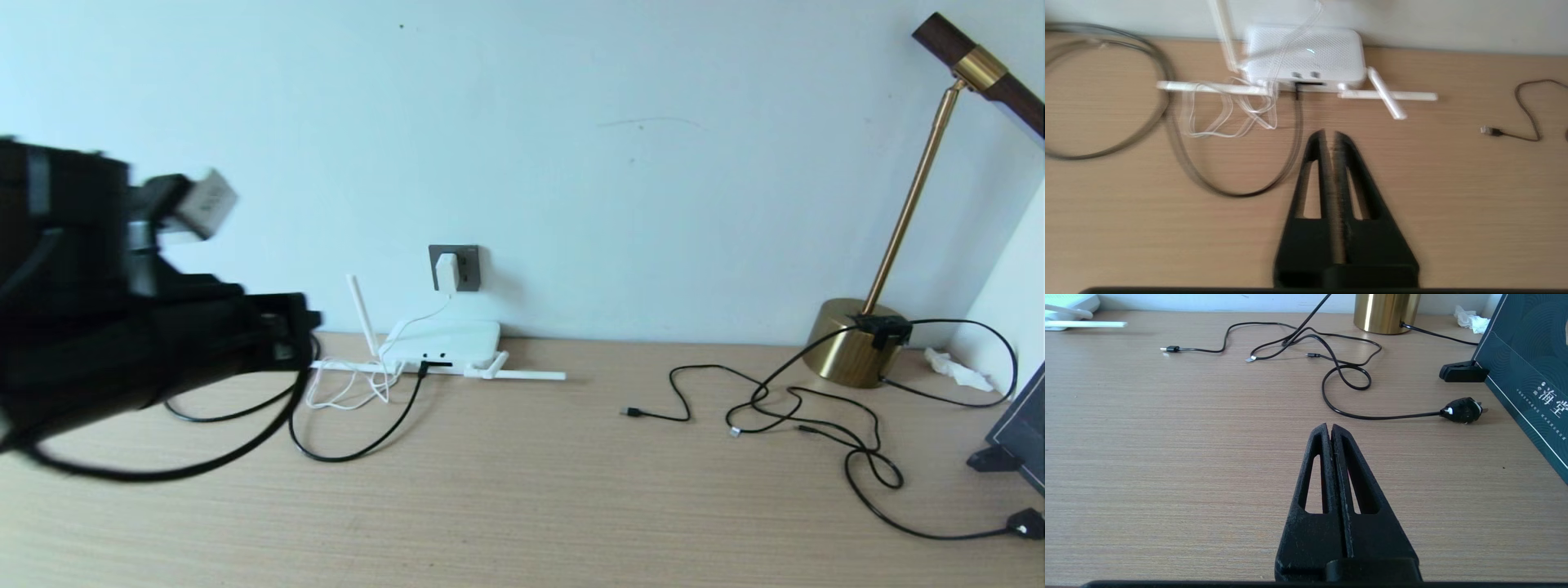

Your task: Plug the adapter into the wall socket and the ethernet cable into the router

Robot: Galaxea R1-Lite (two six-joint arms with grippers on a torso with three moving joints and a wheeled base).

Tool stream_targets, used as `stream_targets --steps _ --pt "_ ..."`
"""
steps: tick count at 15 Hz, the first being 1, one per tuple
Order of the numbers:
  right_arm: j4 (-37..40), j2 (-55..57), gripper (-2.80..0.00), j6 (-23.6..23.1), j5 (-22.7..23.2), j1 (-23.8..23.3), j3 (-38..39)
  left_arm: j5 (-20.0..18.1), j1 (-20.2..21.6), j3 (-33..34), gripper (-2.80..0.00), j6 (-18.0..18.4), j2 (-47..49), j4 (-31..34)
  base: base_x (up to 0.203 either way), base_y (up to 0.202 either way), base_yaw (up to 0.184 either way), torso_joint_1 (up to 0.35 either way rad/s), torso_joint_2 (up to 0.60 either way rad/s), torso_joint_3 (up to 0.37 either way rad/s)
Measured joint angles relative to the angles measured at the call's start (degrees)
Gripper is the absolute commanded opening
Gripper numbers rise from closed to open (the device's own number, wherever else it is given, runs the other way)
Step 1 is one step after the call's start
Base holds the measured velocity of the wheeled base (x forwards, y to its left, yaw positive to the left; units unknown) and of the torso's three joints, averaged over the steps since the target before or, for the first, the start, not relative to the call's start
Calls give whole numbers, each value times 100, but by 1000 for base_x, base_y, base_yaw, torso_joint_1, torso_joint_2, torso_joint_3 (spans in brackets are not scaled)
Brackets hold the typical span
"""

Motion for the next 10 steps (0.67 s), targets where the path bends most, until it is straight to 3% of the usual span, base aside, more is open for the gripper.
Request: stream_targets --steps 2,4,5,7,9,10 --pt "0 0 -280 -2 0 -6 0 428 346 947 -280 208 -1700 206 0 0 0 0 0 0" --pt "-1 0 -280 16 0 -6 0 382 1052 2024 -280 483 -3379 480 0 0 0 0 0 0" --pt "-1 0 -280 20 0 -6 0 156 1417 2719 -280 708 -4147 601 0 0 0 0 0 0" --pt "-1 0 -280 -61 29 0 2 -652 1921 3995 -280 1168 -5358 754 0 0 0 0 0 0" --pt "-1 0 -280 -167 66 -6 9 -1590 2176 4736 -280 1455 -6372 798 0 0 0 0 0 0" --pt "-4 0 -280 -195 76 -4 9 -1842 2253 4922 -280 1481 -6773 748 0 0 0 0 0 0"
